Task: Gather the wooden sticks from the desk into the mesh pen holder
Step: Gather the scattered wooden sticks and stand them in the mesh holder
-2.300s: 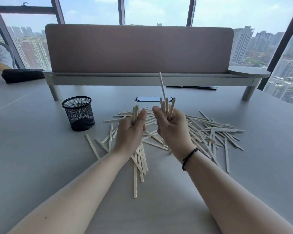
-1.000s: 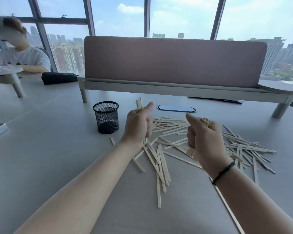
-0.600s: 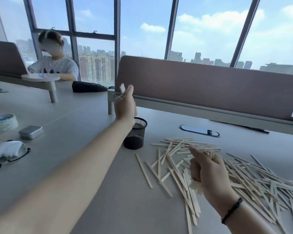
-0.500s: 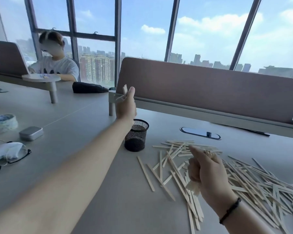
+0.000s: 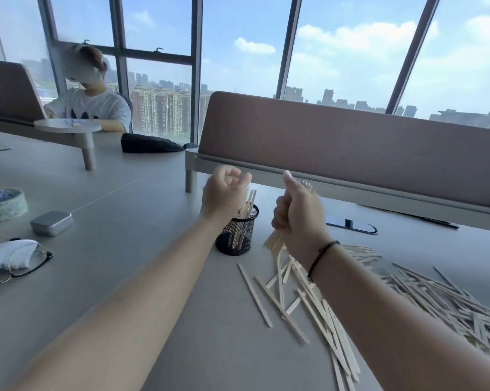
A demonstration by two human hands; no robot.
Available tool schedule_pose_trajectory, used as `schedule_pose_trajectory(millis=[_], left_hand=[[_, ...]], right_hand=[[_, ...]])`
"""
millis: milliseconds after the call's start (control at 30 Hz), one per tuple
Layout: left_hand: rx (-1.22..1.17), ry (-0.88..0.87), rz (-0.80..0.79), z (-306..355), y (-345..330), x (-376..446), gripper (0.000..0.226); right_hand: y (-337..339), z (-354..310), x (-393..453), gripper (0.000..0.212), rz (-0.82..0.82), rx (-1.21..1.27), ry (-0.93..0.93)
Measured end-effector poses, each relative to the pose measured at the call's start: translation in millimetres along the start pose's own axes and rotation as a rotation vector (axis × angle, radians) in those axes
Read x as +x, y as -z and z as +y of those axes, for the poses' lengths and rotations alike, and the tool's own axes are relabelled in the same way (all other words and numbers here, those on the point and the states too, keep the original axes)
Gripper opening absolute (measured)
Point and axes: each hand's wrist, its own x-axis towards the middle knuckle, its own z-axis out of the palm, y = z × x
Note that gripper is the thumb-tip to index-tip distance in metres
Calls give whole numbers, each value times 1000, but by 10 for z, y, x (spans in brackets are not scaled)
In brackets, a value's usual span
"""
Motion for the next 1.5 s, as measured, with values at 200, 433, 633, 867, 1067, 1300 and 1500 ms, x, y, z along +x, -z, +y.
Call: schedule_pose_trajectory(millis=[200,433,633,867,1067,1300,1500], left_hand=[[-203,-7,161,-178,175,-244,13],[-201,-97,233,-261,215,-215,25],[81,-404,293,-304,139,-540,30],[498,-689,-117,-364,-153,-1036,31],[807,-564,-660,-437,-343,-1284,68],[898,-339,-836,-307,-597,-1390,93],[855,-326,-861,-162,-964,-1592,98]], right_hand=[[-444,-94,572,62,17,-42,105],[-605,244,860,48,21,-220,66],[-490,272,879,21,79,-265,115],[328,44,562,14,52,-475,150],[1683,47,-36,17,72,-905,82],[2851,70,-653,49,89,-1416,4],[3195,6,-677,84,158,-1618,60]])
